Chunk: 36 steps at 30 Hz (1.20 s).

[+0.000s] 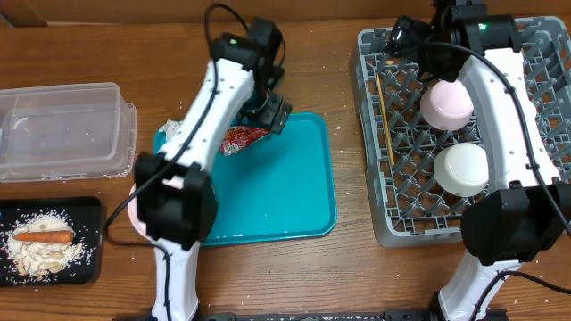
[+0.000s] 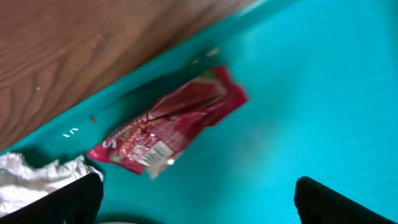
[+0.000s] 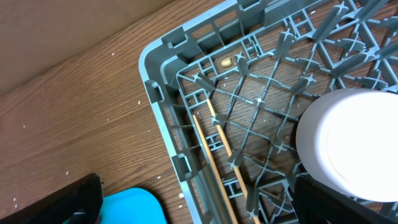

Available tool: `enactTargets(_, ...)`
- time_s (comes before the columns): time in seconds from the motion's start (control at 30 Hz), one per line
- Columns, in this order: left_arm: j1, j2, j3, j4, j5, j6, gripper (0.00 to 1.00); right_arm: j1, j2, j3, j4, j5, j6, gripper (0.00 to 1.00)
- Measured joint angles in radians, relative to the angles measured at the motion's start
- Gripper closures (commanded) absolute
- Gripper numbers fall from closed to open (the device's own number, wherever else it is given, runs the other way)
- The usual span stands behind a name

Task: Sort waste into correct bins and load items into the dishwasher
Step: 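Grasp the red snack wrapper with the left gripper and lift it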

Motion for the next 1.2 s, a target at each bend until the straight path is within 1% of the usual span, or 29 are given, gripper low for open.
enactTargets(0.17, 0.0, 0.111, -0.006, -0.004, -0.091, 0.08, 0.0, 0.0, 0.0, 0.0, 0.0, 0.0, 0.0, 0.0)
enactTargets(0.37, 0.0, 0.159, -0.011, 0.03, -0.129, 0.112, 0.0, 0.0, 0.0, 0.0, 0.0, 0.0, 0.0, 0.0)
enactTargets(0.47, 0.0, 0.161, -0.011, 0.037, -0.133, 0.117, 0.06, 0.0, 0.0, 0.0, 0.0, 0.0, 0.0, 0.0)
enactTargets(0.53, 0.0, 0.163, -0.011, 0.037, -0.136, 0.119, 0.09, 0.0, 0.0, 0.0, 0.0, 0.0, 0.0, 0.0)
enactTargets(0.57, 0.0, 0.165, -0.011, 0.036, -0.136, 0.119, 0.12, 0.0, 0.0, 0.0, 0.0, 0.0, 0.0, 0.0)
enactTargets(0.73, 0.0, 0.177, -0.011, 0.022, -0.137, 0.119, 0.16, 0.0, 0.0, 0.0, 0.0, 0.0, 0.0, 0.0)
enactTargets(0.8, 0.0, 0.179, -0.011, 0.014, -0.137, 0.116, 0.25, 0.0, 0.0, 0.0, 0.0, 0.0, 0.0, 0.0)
enactTargets(0.87, 0.0, 0.179, -0.011, 0.01, -0.138, 0.117, 0.37, 0.0, 0.0, 0.0, 0.0, 0.0, 0.0, 0.0)
enactTargets(0.9, 0.0, 0.179, -0.011, 0.007, -0.139, 0.113, 0.39, 0.0, 0.0, 0.0, 0.0, 0.0, 0.0, 0.0)
enactTargets(1.0, 0.0, 0.179, -0.011, -0.003, -0.14, 0.116, 0.41, 0.0, 0.0, 0.0, 0.0, 0.0, 0.0, 0.0)
enactTargets(1.03, 0.0, 0.179, -0.011, -0.005, -0.14, 0.115, 0.45, 0.0, 0.0, 0.0, 0.0, 0.0, 0.0, 0.0)
enactTargets(1.1, 0.0, 0.179, -0.011, -0.006, -0.14, 0.115, 0.57, 0.0, 0.0, 0.0, 0.0, 0.0, 0.0, 0.0)
enactTargets(1.17, 0.0, 0.179, -0.011, -0.008, -0.14, 0.112, 0.78, 0.0, 0.0, 0.0, 0.0, 0.0, 0.0, 0.0)
enactTargets(1.2, 0.0, 0.179, -0.011, -0.008, -0.14, 0.109, 0.85, 0.0, 0.0, 0.0, 0.0, 0.0, 0.0, 0.0)
